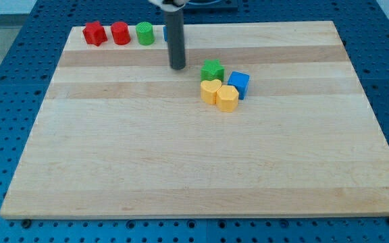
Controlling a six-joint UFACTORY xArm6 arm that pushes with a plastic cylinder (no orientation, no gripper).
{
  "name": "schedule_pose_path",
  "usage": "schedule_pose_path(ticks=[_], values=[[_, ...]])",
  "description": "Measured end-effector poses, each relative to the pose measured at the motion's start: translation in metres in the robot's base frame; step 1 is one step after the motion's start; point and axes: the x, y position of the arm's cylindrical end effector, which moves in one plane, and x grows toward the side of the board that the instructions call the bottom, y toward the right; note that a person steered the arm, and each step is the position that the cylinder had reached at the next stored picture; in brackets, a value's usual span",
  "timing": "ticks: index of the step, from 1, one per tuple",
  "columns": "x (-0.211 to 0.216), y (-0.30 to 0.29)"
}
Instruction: Move the green star to the top center
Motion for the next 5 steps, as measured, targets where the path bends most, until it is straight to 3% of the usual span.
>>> schedule_pose_path(ticks=[1, 2, 3, 5], values=[[0.036, -0.002], [0.047, 0.031], [0.044, 0.075], [0.009, 0.087]])
